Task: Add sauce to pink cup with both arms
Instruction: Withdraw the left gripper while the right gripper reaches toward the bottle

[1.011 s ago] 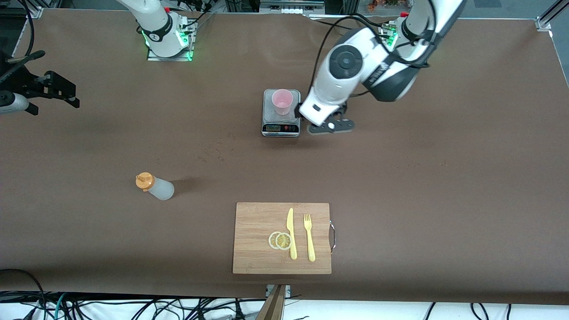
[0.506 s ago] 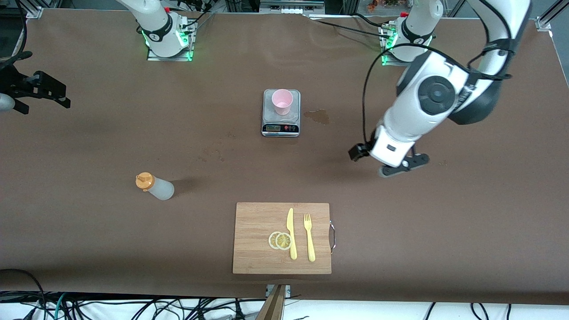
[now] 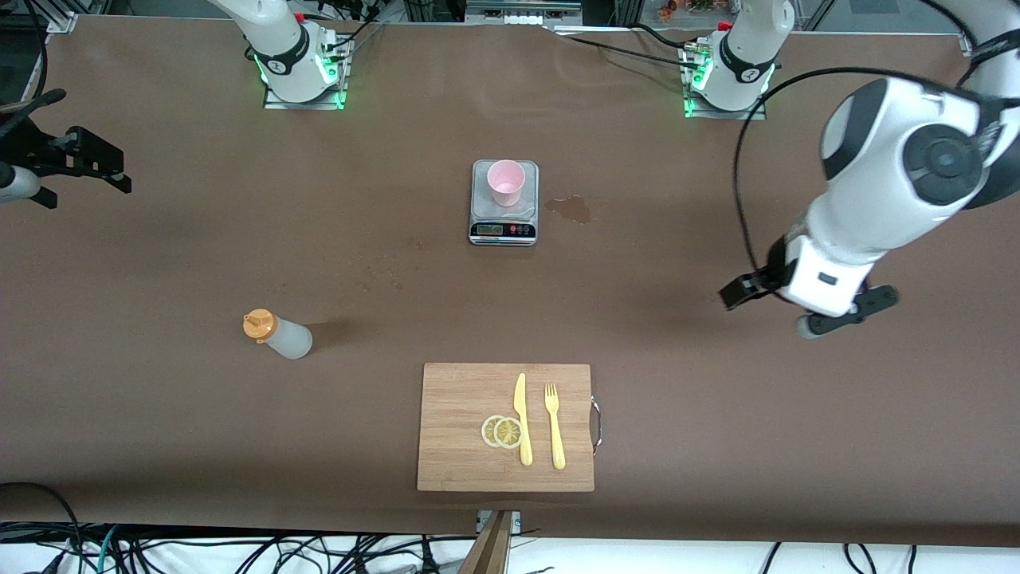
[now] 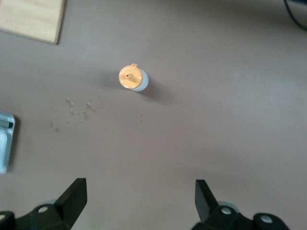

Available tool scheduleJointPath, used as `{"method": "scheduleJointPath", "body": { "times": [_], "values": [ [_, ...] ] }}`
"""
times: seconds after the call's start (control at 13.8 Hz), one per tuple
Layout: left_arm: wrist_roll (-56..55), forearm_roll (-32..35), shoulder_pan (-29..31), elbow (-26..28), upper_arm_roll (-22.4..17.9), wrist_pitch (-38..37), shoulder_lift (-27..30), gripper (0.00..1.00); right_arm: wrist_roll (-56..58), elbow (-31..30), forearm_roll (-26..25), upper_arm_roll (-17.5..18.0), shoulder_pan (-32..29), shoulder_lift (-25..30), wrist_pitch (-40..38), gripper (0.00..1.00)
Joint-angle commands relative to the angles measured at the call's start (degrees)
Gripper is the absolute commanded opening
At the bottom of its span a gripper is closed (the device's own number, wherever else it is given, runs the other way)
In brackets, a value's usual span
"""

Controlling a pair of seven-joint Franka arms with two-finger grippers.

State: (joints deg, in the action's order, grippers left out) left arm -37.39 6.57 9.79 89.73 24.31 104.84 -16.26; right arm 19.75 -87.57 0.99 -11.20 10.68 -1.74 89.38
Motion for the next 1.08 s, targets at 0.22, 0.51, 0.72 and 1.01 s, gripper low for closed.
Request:
{"method": "scheduleJointPath", "body": {
  "times": [0.22, 0.51, 0.72, 1.01],
  "values": [
    [12.4, -4.9, -9.9, 5.7, -17.3, -5.3, 12.7, 1.0, 22.7, 0.1, 6.8, -0.1, -0.5, -1.2, 1.1, 1.0],
    [24.3, -5.0, -11.3, 6.4, -22.5, -6.6, 16.1, 1.0, 36.8, 0.2, 13.7, -0.5, -2.9, -4.6, 2.4, 1.0],
    [20.1, -4.4, -10.0, 6.2, -22.5, -9.8, 14.7, 1.0, 48.8, 0.2, 21.2, -0.5, -6.4, -9.0, 2.7, 1.0],
    [20.2, -4.9, -9.4, 6.1, -22.8, -8.6, 15.7, 1.0, 65.6, 0.3, 34.0, -0.7, -11.3, -15.8, 2.8, 1.0]
  ]
}}
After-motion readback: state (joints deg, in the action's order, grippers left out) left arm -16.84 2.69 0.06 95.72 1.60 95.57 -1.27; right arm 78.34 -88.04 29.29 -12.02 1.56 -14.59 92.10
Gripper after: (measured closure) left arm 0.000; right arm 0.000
